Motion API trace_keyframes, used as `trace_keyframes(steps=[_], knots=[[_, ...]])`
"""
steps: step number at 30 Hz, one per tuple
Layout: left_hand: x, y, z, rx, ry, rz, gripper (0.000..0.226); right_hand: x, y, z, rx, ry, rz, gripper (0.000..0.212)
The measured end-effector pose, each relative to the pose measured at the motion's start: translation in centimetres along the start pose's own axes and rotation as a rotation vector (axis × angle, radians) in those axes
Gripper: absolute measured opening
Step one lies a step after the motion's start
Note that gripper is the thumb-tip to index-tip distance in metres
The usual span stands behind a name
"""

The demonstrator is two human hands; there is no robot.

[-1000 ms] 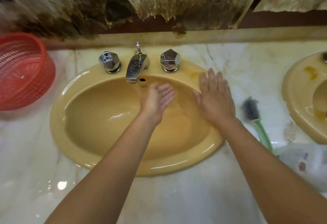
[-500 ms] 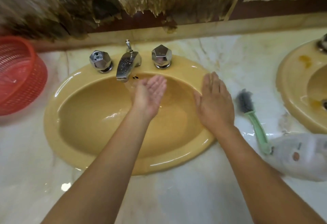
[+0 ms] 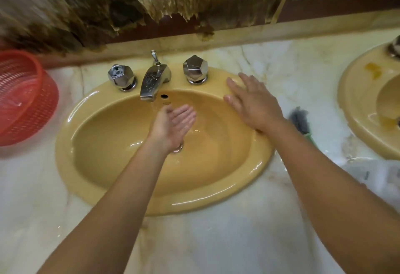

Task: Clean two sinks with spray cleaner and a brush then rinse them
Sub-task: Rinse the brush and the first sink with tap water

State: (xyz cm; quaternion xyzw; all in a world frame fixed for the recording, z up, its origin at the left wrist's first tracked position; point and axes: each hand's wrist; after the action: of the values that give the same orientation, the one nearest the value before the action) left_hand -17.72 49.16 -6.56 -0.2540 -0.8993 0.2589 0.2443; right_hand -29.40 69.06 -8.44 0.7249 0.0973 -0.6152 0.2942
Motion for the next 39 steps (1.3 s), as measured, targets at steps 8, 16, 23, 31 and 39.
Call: trace_keyframes(steps=[8, 16, 23, 31, 39], knots=[[-4.0, -1.3, 2.2, -0.092, -0.082, -0.693, 0.048, 4.2, 2.1, -9.0, 0.377, -0.389, 0.220, 0.049], [5.8, 8.8, -5.2, 0.588, 0.386, 0.795, 0.031, 5.1, 3.5, -10.6, 0.473, -0.352, 0.305, 0.064], [2.2, 6.6, -3.6, 0.772, 0.066, 0.976, 0.029, 2.7, 1.2, -3.3, 0.210, -0.058, -0.134, 0.069], [-10.4, -1.8, 1.6, 1.092, -0.360, 1.568, 0.063, 4.8, 3.9, -11.2, 0.294, -0.244, -0.086, 0.070], [-17.1, -9.4, 6.1, 1.206, -0.138, 1.996, 0.087, 3.4, 5.1, 3.7, 0.053, -0.012, -0.316, 0.081]])
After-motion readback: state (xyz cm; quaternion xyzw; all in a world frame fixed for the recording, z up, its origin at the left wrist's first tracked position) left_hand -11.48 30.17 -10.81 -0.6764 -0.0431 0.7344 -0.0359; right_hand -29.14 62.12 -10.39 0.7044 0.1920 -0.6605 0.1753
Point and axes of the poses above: each hand's wrist, its own z-axis towards the middle knuckle, its own x-axis out of the palm, y = z × x, and after that the axes turned 4 degrees about -y, right-handed
